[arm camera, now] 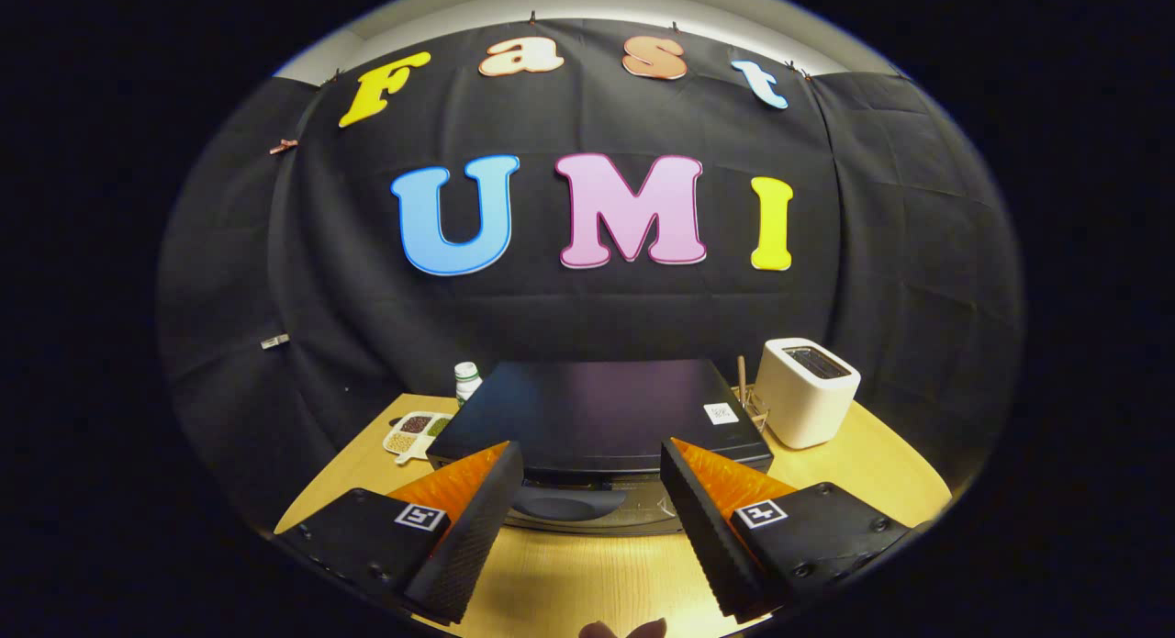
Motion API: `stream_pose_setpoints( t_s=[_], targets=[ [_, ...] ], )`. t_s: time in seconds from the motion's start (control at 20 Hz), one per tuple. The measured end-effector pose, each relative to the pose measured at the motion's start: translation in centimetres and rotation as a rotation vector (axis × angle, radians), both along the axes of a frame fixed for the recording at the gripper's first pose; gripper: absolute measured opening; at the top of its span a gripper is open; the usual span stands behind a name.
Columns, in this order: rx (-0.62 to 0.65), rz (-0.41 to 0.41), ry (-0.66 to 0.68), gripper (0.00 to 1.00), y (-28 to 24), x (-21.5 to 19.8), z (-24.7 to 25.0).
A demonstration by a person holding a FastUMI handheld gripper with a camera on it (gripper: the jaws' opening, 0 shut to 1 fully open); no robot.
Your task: Open the toaster oven, put the food inside, and close the toaster oven door.
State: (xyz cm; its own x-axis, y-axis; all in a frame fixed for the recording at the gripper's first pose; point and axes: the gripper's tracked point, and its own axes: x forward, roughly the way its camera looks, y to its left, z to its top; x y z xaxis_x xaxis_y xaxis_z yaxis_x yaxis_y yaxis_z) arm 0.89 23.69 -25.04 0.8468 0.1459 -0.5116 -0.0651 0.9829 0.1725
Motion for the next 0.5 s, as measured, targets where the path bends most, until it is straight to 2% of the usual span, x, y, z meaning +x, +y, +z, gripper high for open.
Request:
stream_pose_setpoints(
  t_s=[0.25,0.5],
  targets=[
    [-0.023,-0.040,0.140,0.99,1.6,1.0,-5.8],
    [0.010,-0.113,0.199,1.00,1.8,2.3,-7.6]
  ],
)
